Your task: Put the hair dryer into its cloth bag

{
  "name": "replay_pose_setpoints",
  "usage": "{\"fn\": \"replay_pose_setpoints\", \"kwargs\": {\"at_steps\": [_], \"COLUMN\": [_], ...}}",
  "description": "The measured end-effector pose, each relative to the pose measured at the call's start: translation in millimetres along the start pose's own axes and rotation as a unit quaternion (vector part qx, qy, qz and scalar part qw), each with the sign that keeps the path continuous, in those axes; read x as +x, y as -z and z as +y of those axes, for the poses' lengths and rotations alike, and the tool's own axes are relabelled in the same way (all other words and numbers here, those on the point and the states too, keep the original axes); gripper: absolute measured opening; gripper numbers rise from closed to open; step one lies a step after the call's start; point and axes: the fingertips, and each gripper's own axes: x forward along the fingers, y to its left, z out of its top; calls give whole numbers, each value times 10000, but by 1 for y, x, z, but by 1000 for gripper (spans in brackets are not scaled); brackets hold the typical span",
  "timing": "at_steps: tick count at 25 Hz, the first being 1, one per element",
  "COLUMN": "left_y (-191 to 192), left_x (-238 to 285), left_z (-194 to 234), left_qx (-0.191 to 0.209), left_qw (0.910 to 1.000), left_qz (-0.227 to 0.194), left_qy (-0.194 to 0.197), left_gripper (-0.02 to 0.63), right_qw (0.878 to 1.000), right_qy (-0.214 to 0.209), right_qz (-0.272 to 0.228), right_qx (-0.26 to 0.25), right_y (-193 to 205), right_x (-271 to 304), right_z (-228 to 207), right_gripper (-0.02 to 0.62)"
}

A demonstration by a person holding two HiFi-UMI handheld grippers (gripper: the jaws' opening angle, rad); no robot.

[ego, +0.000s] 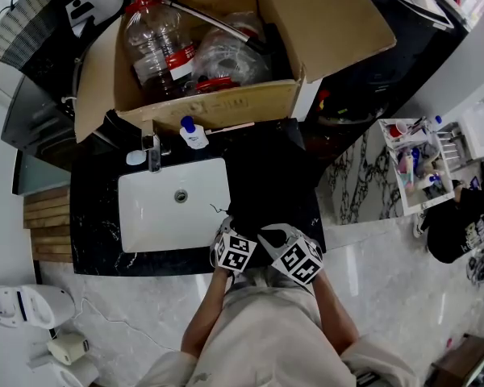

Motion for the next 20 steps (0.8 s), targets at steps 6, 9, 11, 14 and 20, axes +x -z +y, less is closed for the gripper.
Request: {"fn": "replay_pose_setpoints", "kwargs": {"at_steps": [6, 9, 11, 14, 20], "left_y": [-1, -2, 0, 2, 1], "left_x": [4, 2, 1, -2, -11], "left_z": [1, 1, 0, 1, 1], "left_qx": [-315, -385, -401, -379, -397], "left_qw": [9994, 9991, 9990, 9990, 9989], "left_qz": [-119, -155, -139, -181, -219], "left_qy": [120, 126, 123, 137, 112], "left_gripper": [204, 207, 210, 216, 218], "right_qw": [10000, 10000, 10000, 9999, 9999], "right_qy": [-2, 22, 54, 89, 114], "right_qz": [65, 53, 50, 60, 66], "right_qx": [26, 48, 51, 50, 72], "right_y": [5, 5, 5, 7, 10], "right_x": [1, 1, 1, 1, 1], "right_z": [0, 0, -1, -1, 0], "right_gripper": [14, 14, 14, 14, 14]}}
